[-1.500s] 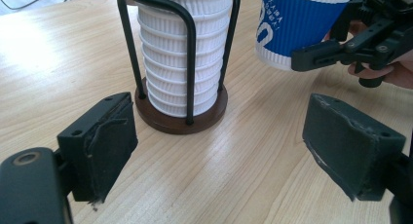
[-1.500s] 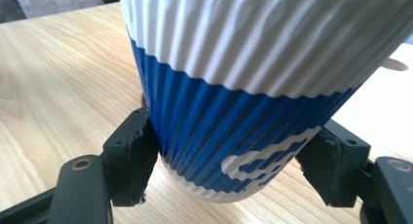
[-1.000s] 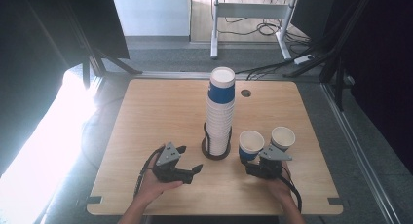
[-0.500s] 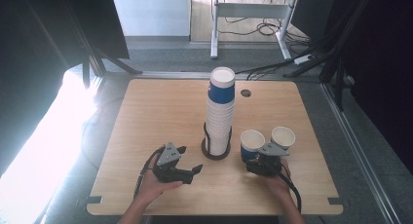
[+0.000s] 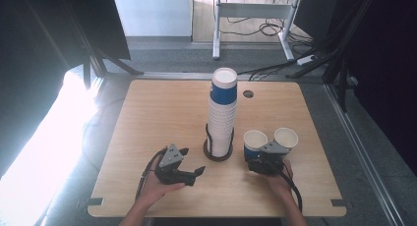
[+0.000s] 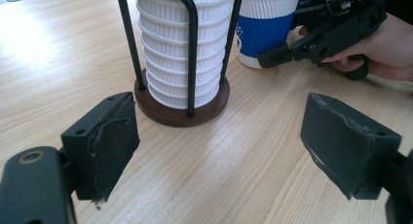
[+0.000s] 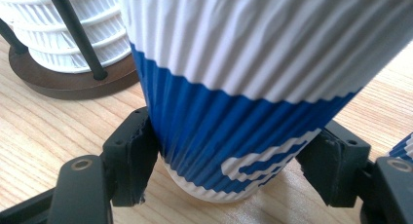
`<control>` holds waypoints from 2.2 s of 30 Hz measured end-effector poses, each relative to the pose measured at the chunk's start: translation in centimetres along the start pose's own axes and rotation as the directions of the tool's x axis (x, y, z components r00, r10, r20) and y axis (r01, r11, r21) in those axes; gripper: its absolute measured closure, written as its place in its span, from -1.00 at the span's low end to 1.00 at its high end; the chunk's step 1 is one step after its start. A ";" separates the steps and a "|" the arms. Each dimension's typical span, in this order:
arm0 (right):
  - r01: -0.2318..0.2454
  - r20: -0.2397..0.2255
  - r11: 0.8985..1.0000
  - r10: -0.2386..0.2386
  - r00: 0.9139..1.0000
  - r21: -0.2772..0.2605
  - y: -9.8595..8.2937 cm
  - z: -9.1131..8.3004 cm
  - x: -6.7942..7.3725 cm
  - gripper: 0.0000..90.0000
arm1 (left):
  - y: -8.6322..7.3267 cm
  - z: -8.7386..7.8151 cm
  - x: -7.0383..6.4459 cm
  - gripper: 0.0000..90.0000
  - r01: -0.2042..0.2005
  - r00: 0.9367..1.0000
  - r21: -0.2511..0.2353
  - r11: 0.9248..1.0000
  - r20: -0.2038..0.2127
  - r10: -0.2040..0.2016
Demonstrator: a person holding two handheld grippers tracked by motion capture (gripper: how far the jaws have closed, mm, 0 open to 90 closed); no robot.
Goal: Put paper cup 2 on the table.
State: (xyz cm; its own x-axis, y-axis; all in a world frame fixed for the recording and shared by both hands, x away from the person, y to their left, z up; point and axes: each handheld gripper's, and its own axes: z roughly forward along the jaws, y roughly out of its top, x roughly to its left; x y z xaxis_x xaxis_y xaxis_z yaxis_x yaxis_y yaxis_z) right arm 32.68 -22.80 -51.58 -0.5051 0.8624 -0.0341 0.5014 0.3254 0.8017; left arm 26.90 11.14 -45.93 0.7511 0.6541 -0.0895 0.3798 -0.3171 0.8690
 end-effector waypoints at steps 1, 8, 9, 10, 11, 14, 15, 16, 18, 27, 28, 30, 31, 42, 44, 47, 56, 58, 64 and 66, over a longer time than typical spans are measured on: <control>0.001 0.000 1.000 -0.001 1.000 0.001 0.0 0.0 0.0 -0.38 | 0.0 0.0 0.0 -0.69 -0.002 1.000 0.001 1.000 0.002 0.002; 0.020 0.023 0.999 -0.020 1.000 0.030 0.0 0.2 0.2 -0.39 | 0.0 0.1 0.0 -0.68 -0.002 1.000 0.006 1.000 0.003 0.002; 0.020 0.026 0.999 -0.021 0.999 0.032 0.0 0.2 0.2 -0.39 | 0.0 0.1 -0.1 -0.68 -0.002 1.000 0.006 1.000 0.003 0.002; 0.022 0.028 0.999 -0.023 0.999 0.034 0.0 0.2 0.3 -0.39 | 0.0 0.1 -0.1 -0.68 -0.002 1.000 0.006 1.000 0.004 0.002; 0.028 0.031 0.999 -0.029 0.999 0.038 0.0 0.2 0.3 -0.39 | 0.0 0.1 -0.1 -0.68 -0.002 1.000 0.006 1.000 0.004 0.002; 0.029 0.034 0.999 -0.031 0.999 0.043 0.0 0.3 0.4 -0.39 | 0.0 0.1 -0.1 -0.68 -0.002 1.000 0.008 1.000 0.003 0.002; 0.029 0.034 0.999 -0.030 0.999 0.043 0.0 0.3 0.4 -0.40 | 0.0 0.1 -0.1 -0.68 -0.003 1.000 0.008 1.000 0.003 0.003; 0.030 0.034 0.999 -0.032 0.999 0.044 0.0 0.3 0.4 -0.40 | -0.1 0.1 -0.1 -0.68 -0.003 1.000 0.008 1.000 0.004 0.003; 0.035 0.041 0.998 -0.037 0.998 0.051 0.0 0.3 0.4 -0.43 | -0.1 0.2 -0.1 -0.68 -0.003 1.000 0.009 1.000 0.005 0.003; 0.007 0.031 0.999 -0.009 0.999 0.052 -0.2 0.0 0.3 -0.58 | 0.0 0.1 0.0 -0.68 0.003 1.000 0.007 1.000 0.012 -0.003; 0.004 0.029 0.999 -0.006 1.000 0.052 -0.2 -0.1 0.2 -0.59 | 0.0 0.2 0.1 -0.68 0.003 1.000 0.007 1.000 0.010 -0.003; 0.004 0.023 0.999 -0.005 1.000 0.048 -0.3 -0.2 0.1 -0.62 | 0.0 0.2 0.2 -0.68 0.005 1.000 0.010 1.000 0.009 -0.005; 0.000 0.022 0.999 -0.001 1.000 0.048 -0.3 -0.3 0.1 -0.63 | 0.0 0.2 0.2 -0.68 0.007 1.000 0.011 1.000 0.007 -0.007; -0.020 0.005 0.999 0.020 1.000 0.027 -1.1 -2.7 0.4 -0.67 | 0.0 -0.1 0.4 -0.68 0.012 1.000 0.005 1.000 0.002 -0.012; -0.027 0.004 0.999 0.027 1.000 0.024 -1.2 -3.3 0.4 -0.67 | 0.0 -0.3 0.5 -0.68 0.014 1.000 0.001 1.000 0.001 -0.014; -0.044 -0.001 0.999 0.044 0.999 0.009 -1.4 -4.6 0.3 -0.67 | 0.0 -0.7 0.6 -0.68 0.010 1.000 -0.004 1.000 -0.005 -0.010; -0.045 -0.047 0.993 0.041 0.998 -0.105 -1.5 -9.5 1.4 -0.51 | 0.2 -1.3 0.3 -0.68 0.000 1.000 -0.019 1.000 -0.001 0.000; -0.032 -0.068 0.991 0.023 0.997 -0.132 -0.9 -10.0 2.0 -0.48 | 0.2 -1.4 0.2 -0.68 -0.003 1.000 -0.021 1.000 -0.001 0.003; 0.038 -0.178 0.980 -0.073 0.981 -0.195 0.4 -10.4 4.6 -0.42 | 0.2 -1.1 0.2 -0.68 -0.007 1.000 -0.015 1.000 0.002 0.007; 0.053 -0.217 0.977 -0.099 0.971 -0.208 0.8 -10.0 5.4 -0.42 | 0.1 -1.0 0.1 -0.68 -0.008 1.000 -0.011 1.000 0.004 0.008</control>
State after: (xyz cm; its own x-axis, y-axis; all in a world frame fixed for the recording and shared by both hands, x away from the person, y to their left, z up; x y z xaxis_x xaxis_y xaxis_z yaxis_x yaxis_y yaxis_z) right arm 23.36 -21.75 -45.19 -0.6925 0.7212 0.0168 0.3170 0.2832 0.9052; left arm 26.51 11.90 -45.35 0.7560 0.6491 -0.0844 0.3677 -0.3146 0.8751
